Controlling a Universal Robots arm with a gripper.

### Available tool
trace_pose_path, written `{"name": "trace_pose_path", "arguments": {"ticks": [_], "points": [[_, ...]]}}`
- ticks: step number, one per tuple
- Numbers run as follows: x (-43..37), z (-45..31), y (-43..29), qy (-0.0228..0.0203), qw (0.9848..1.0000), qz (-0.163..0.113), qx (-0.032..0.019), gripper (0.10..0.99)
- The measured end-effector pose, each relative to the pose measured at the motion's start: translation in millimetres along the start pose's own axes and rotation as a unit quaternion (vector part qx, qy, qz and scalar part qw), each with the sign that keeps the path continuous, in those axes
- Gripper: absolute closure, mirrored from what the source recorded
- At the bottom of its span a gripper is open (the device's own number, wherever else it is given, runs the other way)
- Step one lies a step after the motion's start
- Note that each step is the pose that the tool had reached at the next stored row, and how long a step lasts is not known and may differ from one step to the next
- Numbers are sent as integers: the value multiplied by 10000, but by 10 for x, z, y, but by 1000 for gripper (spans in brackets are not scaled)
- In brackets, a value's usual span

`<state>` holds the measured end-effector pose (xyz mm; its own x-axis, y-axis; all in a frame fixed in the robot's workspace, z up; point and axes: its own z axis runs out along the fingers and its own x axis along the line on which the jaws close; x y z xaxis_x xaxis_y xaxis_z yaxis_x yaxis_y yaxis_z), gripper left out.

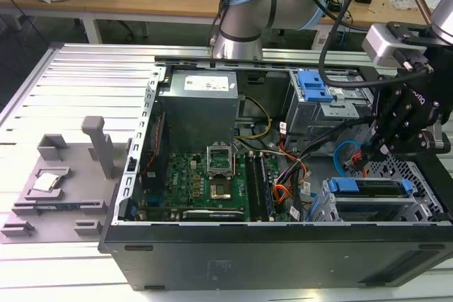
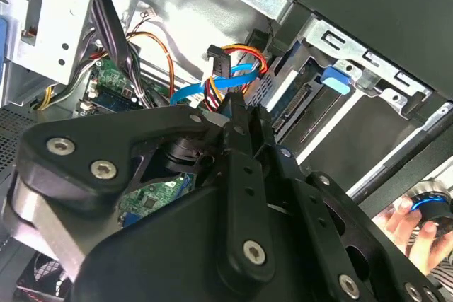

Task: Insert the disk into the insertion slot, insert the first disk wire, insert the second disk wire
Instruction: 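Insert the first disk wire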

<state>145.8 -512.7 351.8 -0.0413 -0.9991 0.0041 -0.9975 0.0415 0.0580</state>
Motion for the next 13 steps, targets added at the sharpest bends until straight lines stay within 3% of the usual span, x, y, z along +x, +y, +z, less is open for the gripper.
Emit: {"name": "trace_pose_path", "arguments": {"ticks": [5, 11, 13], "points": [[26, 1, -153, 2, 10000, 0, -10, 894], [238, 7, -166, 2, 10000, 0, -11, 894], [257, 7, -167, 2, 10000, 0, -11, 894]]}}
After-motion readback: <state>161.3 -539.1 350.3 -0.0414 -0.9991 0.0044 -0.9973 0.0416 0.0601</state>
